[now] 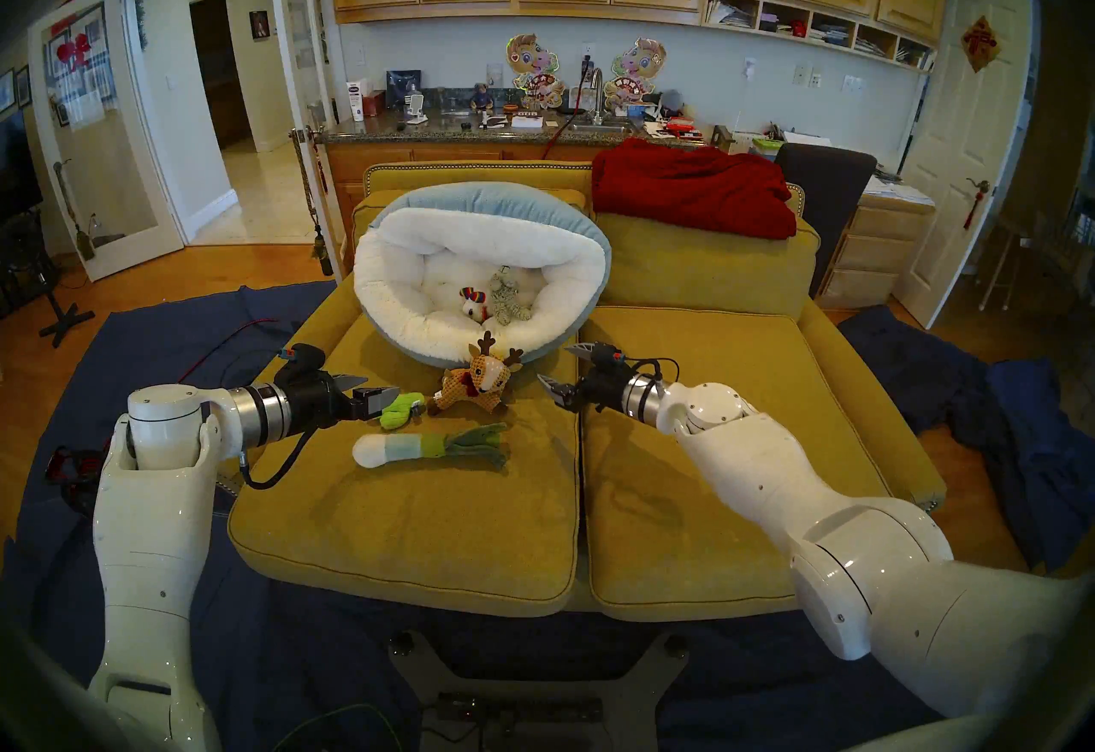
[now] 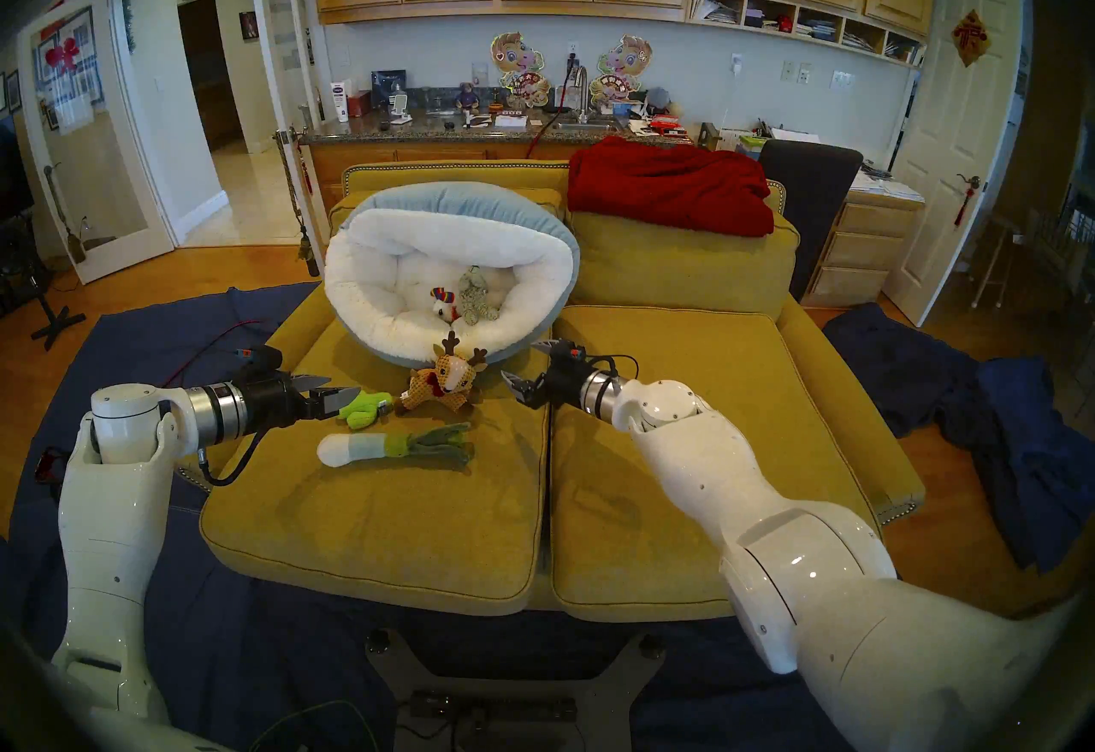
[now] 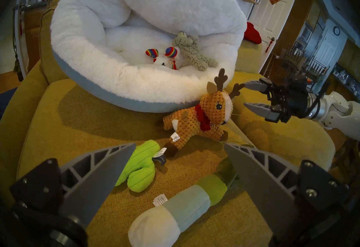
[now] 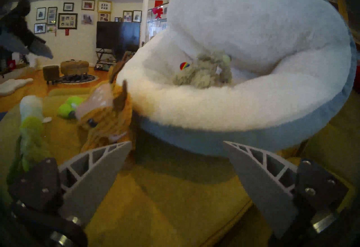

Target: Put toys into dog bed

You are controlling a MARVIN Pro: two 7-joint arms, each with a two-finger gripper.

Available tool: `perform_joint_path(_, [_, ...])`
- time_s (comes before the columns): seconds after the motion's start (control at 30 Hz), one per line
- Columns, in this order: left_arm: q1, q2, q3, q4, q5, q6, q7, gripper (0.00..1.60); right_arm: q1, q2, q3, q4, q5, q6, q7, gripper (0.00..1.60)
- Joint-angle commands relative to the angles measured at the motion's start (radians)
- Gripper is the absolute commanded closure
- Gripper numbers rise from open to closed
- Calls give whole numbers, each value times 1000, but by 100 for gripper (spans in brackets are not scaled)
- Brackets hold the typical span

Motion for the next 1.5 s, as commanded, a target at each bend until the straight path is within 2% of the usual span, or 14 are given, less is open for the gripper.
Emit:
perform_joint_path(0.0, [-25, 5, -3, -20, -5, -5, -2, 0, -13, 77, 21, -69, 30, -20, 93, 0])
perform_joint_path(0.47, [-27, 5, -3, -22, -5, -6, -2, 0, -56, 142, 60, -195, 102, -37, 301, 0])
perform_joint_path(0.83, [-30, 6, -3, -25, -6, -7, -3, 0, -100, 163, 106, -336, 193, 4, 426, 0])
perform_joint_path(0.9, [-30, 6, -3, -25, -6, -7, -3, 0, -99, 159, 109, -330, 199, 7, 427, 0])
perform_joint_path(0.97, [-31, 6, -3, -26, -6, -7, -3, 0, -120, 159, 134, -391, 238, 41, 434, 0])
perform_joint_path(1.3, [-32, 6, -3, -28, -6, -7, -3, 0, -169, 155, 178, -489, 300, 133, 410, 0])
perform_joint_path(1.47, [-33, 6, -3, -29, -7, -7, -3, 0, -217, 159, 197, -553, 314, 205, 364, 0])
